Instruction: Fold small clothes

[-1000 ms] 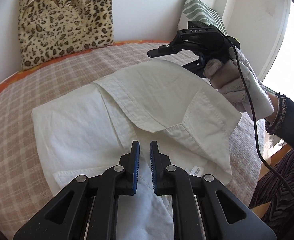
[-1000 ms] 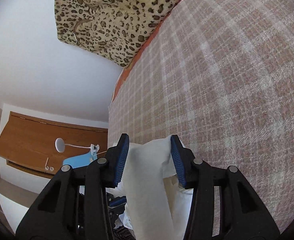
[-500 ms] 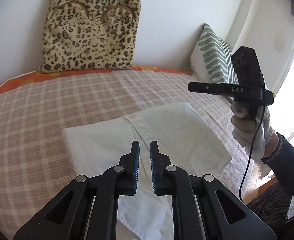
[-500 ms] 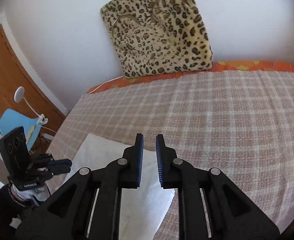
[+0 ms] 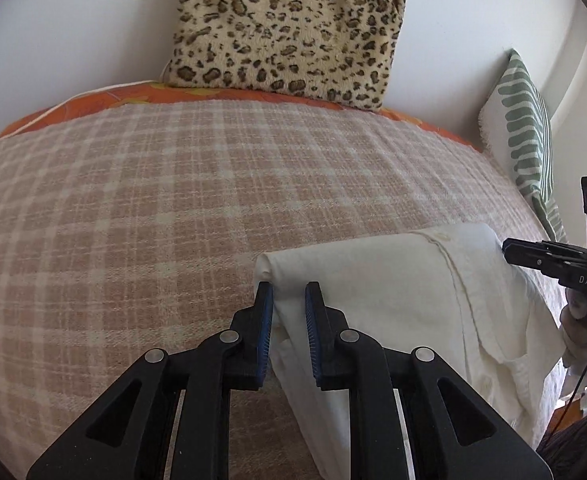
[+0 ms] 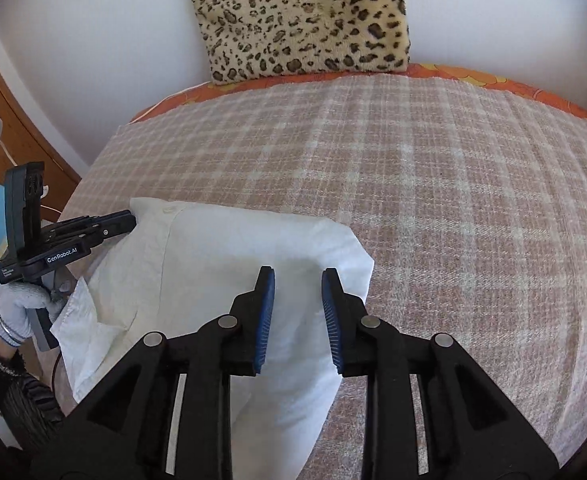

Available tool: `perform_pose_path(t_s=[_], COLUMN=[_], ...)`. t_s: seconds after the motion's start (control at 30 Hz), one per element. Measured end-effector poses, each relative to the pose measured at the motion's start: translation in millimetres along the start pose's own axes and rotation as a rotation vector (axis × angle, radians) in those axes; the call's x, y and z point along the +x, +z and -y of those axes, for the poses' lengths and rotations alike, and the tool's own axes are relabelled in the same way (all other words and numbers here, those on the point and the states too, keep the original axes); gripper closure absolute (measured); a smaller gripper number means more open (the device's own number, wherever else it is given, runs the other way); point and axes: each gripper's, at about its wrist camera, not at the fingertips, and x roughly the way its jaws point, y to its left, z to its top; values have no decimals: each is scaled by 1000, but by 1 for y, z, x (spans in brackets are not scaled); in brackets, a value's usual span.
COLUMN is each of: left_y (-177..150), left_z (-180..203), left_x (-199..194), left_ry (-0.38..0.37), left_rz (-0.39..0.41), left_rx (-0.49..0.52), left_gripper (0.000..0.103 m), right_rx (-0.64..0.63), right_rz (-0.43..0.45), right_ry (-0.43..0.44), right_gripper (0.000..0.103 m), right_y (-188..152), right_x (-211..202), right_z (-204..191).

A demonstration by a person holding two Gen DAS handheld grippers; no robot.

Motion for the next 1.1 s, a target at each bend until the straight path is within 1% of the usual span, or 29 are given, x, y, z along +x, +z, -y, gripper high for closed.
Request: perform_pose_path(t_s=[0.03,0.1,0.13,0.17,0.23,0.3,0.37,0.47,0.53,0.6,0.67,0.73,0.77,0.83,0.87,0.9,0.97,1.03,1.1], left_y=[1,3,2,1,-1,-3,-6,-8,-10,-11,-13,-13,-12,-12,-12,-11,-10,-9,-9], left_z=[-1,-4,-6,-9,-17,-29,-40,-49,-50,-49,-47,-45,-44,-42,-40,-37,-31,-25,-18], left_x=[-7,-18,-23,-28,-32,-30,-25,-15,-7,0,8,9,10,12,13,14,14,13,13], left_ry=[-19,-55,-89,-123,-173,-211,-230,-282,-304,-312,-322,-330,-340,-348,-353,-349,-324,-294,-244], left_rz=[13,11,6,7,-1,-17,-35,-69,-86,-103,-120,-100,-99,-93,-93,-93,-87,-80,-77], left_rx=[-13,-56,-87,-119,-191,-268,-345,-421,-444,-457,-468,-470,-469,-468,-458,-445,-415,-380,-342], left_gripper=[87,72,56,49,45,45,45,45,45,45,45,42,42,42,42,42,43,44,57], right_rx=[14,58,83,112,174,235,295,380,445,481,501,534,539,509,504,503,490,480,476], right_rz=[17,35,28,15,-16,-56,-94,-126,-144,-119,-112,-114,-114,-110,-114,-117,-121,-138,-136], right_ry=[-4,17,28,43,66,100,139,220,283,325,360,425,450,460,480,498,499,502,493], right_gripper=[51,42,41,41,37,37,37,37,36,32,31,31,31,31,31,33,40,55,62], right_y=[-2,-10,-15,-21,-36,-53,-67,-82,-91,-96,-98,-102,-105,-105,-106,-105,-104,-104,-103], right_x=[-12,-32,-38,-42,-43,-40,-34,-25,-17,-17,-16,-12,-10,-8,-6,-3,1,6,10], right_z=[1,8,14,20,33,43,52,60,67,71,74,76,76,71,68,66,61,56,54])
